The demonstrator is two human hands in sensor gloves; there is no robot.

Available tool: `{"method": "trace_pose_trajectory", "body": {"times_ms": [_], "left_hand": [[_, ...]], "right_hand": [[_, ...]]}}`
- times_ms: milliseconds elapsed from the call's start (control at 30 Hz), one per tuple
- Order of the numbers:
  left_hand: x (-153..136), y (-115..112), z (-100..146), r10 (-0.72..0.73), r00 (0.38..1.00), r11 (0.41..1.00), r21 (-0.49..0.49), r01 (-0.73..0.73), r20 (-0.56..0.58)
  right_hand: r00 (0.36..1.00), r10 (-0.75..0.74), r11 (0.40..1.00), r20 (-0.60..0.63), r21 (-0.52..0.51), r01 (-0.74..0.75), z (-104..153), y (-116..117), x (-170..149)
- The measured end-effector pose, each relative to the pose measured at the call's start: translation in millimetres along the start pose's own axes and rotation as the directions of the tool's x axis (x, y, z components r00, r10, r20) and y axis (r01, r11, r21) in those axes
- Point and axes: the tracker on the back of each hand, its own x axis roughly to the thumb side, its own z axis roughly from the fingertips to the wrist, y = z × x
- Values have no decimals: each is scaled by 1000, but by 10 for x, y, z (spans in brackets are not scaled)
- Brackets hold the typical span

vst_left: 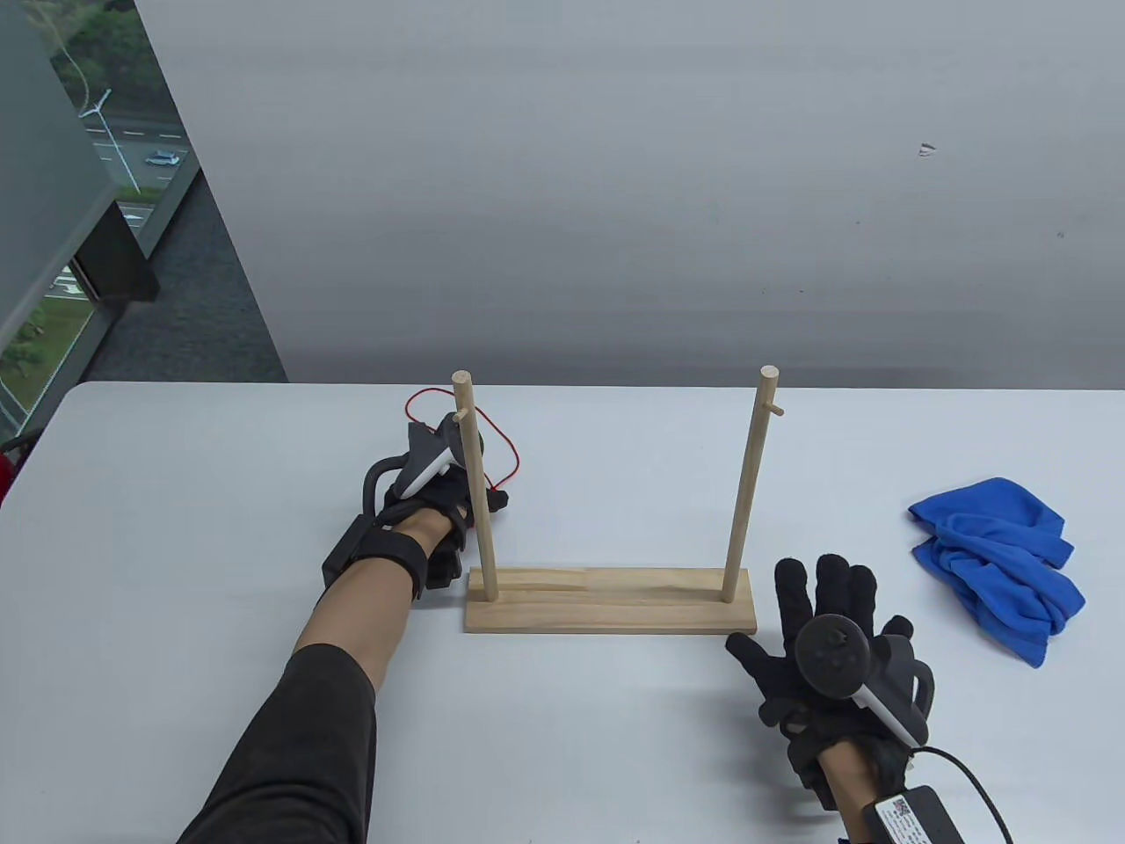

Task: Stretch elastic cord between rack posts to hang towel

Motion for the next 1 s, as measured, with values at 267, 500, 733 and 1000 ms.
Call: {"method": "trace_pose_trajectory", "body": {"times_ms": [267, 500, 733, 1000], "left_hand": [[144, -82, -72, -113, 994, 994, 4, 113, 3], [167, -140, -99, -138, 990, 990, 7, 138, -3], [237, -171, -100, -165, 985, 986, 5, 165, 38], [258, -197, -136, -171, 983, 984, -35, 173, 68]], "right_hand": [[1000, 0, 1000, -19, -23, -1, -10, -9, -23], [1000, -2, 1000, -21, -23, 1, -10, -11, -31], [1000, 3, 1000, -21, -11, -3, -24, -3, -28], [1000, 4, 1000, -27, -25, -5, -11, -31, -46]]}}
